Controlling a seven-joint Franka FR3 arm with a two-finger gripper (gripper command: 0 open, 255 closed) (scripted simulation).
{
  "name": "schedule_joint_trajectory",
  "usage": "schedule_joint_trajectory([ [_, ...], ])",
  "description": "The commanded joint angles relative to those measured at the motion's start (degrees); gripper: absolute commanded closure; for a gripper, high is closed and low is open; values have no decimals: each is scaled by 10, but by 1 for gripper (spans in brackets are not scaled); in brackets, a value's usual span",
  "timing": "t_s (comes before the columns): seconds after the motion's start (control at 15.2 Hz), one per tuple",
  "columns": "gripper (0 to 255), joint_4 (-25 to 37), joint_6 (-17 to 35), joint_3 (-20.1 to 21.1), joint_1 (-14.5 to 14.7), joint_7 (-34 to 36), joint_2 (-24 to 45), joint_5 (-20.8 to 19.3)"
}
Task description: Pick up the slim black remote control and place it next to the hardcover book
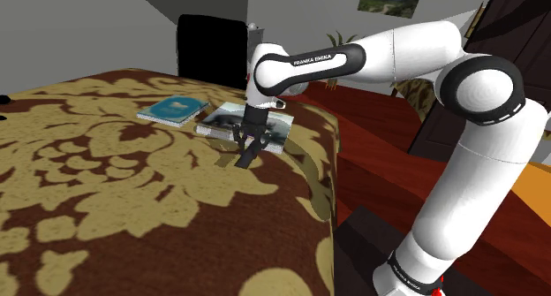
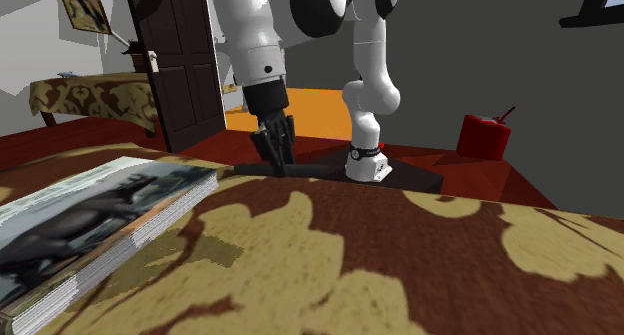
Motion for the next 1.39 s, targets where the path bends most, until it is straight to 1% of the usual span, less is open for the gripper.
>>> schedule_joint_trajectory([
  [0.0,255,-12,-2,-11,-16,-30,-9,4],
  [0.53,255,-31,-26,-61,-77,-139,-30,7],
  [0.79,255,-24,-40,-86,-105,-188,-27,2],
  [1.12,255,-1,-58,-117,-139,-247,-11,-9],
  [1.32,255,-16,-37,-116,-139,-249,-5,-9],
])
